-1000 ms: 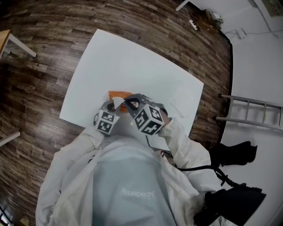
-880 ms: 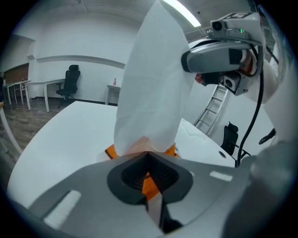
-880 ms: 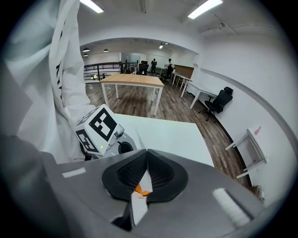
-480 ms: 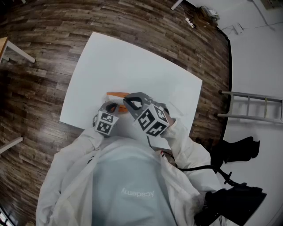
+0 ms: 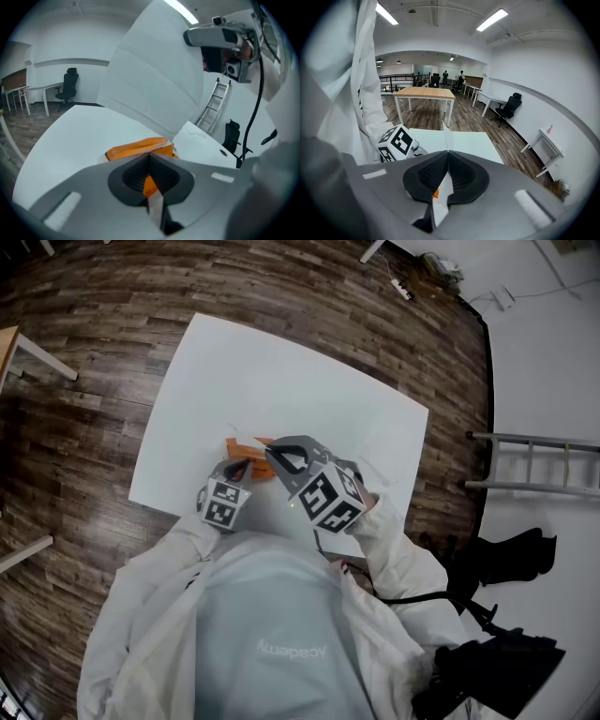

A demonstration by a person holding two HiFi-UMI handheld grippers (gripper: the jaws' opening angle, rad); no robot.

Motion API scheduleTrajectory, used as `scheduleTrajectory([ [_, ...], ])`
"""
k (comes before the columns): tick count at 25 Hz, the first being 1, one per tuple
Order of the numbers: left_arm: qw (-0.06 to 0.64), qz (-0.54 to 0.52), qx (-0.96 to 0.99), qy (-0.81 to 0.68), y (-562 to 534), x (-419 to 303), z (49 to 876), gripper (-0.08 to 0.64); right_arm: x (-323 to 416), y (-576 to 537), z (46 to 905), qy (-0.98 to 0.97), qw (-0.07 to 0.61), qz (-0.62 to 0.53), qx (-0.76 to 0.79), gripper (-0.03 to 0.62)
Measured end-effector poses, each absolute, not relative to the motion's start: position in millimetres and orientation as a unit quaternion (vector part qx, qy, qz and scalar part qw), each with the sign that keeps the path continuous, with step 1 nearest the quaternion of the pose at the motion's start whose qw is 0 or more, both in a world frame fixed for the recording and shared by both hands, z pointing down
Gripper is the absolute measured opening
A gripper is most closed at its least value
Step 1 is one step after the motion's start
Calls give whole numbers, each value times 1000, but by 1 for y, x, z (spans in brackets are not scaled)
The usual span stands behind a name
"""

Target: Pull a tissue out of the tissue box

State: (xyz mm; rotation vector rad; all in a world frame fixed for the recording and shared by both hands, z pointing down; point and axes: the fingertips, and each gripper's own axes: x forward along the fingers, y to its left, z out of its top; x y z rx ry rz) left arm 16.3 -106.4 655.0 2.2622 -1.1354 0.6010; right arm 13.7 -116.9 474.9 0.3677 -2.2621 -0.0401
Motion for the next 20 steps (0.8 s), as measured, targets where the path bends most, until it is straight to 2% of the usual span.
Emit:
scheduleTrajectory([
  [12,253,217,833,-442,-100,-4,630,0,31,-124,463,-910,360,13,204,3],
  [20,236,222,817,-477,-100,-24,616,0,82,-134,465,-900,324,44,290,3],
])
